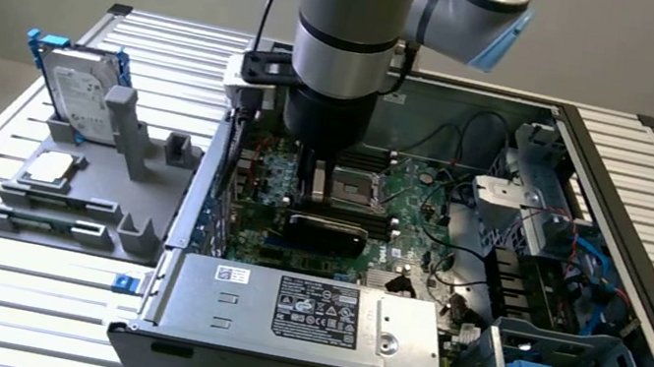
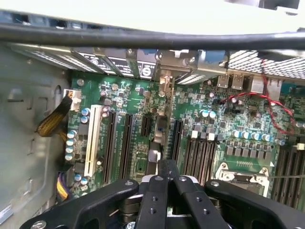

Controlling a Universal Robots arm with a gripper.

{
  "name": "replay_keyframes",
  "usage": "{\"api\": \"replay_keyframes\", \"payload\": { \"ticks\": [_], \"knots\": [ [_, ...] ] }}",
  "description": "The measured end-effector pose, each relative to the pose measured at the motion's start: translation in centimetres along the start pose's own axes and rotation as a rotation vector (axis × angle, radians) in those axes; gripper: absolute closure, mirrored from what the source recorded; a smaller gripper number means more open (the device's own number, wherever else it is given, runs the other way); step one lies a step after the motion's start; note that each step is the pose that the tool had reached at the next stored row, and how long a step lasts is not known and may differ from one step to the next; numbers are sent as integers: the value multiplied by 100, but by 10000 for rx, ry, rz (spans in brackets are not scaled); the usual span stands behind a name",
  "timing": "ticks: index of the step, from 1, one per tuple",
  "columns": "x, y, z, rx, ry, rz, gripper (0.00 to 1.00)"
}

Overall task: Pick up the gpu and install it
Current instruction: 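Insert the gpu into the slot, then press down on the gpu until it lock into place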

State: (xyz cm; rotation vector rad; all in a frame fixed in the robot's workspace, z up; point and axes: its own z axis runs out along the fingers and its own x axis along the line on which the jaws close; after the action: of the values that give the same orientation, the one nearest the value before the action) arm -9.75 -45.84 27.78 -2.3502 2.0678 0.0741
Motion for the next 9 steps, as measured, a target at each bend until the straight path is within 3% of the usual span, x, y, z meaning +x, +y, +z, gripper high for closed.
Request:
{"api": "replay_keyframes", "payload": {
  "ticks": [3,9],
  "knots": [
    [-6,20,-77,-1,0,-1,89],
    [-21,132,-102,-34,-6,0,89]
  ]
}}
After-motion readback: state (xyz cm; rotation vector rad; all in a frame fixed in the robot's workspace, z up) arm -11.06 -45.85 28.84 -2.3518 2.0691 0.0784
